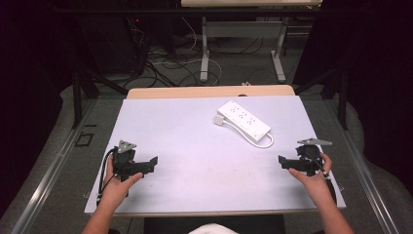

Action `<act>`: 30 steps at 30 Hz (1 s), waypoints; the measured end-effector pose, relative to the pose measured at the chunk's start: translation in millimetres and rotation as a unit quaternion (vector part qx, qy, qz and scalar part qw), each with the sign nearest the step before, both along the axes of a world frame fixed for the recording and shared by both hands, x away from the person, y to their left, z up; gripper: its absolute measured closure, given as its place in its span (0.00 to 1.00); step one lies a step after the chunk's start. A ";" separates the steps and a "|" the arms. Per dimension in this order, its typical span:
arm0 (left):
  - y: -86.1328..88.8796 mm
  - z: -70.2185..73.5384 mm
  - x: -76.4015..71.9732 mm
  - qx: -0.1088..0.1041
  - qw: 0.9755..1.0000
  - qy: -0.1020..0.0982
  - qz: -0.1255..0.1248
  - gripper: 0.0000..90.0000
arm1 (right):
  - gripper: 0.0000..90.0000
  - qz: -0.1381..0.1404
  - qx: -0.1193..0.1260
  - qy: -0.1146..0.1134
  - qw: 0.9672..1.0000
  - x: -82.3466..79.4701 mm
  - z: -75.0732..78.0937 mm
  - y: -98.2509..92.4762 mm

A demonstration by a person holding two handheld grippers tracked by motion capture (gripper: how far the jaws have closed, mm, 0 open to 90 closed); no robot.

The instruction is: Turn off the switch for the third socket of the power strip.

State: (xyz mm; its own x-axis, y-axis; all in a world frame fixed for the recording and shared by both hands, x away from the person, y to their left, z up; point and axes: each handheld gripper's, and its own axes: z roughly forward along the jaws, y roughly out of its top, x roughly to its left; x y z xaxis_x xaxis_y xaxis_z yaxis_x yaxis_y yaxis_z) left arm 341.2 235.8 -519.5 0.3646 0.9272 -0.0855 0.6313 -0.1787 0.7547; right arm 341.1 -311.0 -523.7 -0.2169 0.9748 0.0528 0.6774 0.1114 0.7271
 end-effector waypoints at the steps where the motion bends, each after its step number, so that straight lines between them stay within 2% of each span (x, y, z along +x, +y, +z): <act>1: 0.0 0.6 -0.1 0.004 1.000 -0.002 0.005 0.00 | 0.10 -0.002 0.000 -0.002 1.000 -2.5 1.2 1.1; 8: 1.0 1.2 0.3 0.015 1.000 -0.012 0.010 0.00 | 0.17 0.005 -0.022 -0.007 1.000 -5.9 4.8 2.2; 18: 2.6 2.3 -0.5 0.016 0.999 -0.022 0.029 0.00 | 0.17 0.014 -0.021 -0.010 1.000 -0.5 7.8 3.9; 19: 2.8 2.4 -0.4 0.017 0.999 -0.024 0.030 0.00 | 0.17 0.014 -0.024 -0.015 0.999 0.4 8.1 4.8; 22: 3.5 3.4 -0.9 0.018 0.999 -0.019 0.034 0.00 | 0.17 0.021 -0.031 -0.024 0.999 4.4 13.0 7.9; 30: 3.9 2.6 -1.2 0.023 0.999 -0.027 0.036 0.00 | 0.21 0.038 -0.046 -0.032 0.998 14.2 26.4 15.0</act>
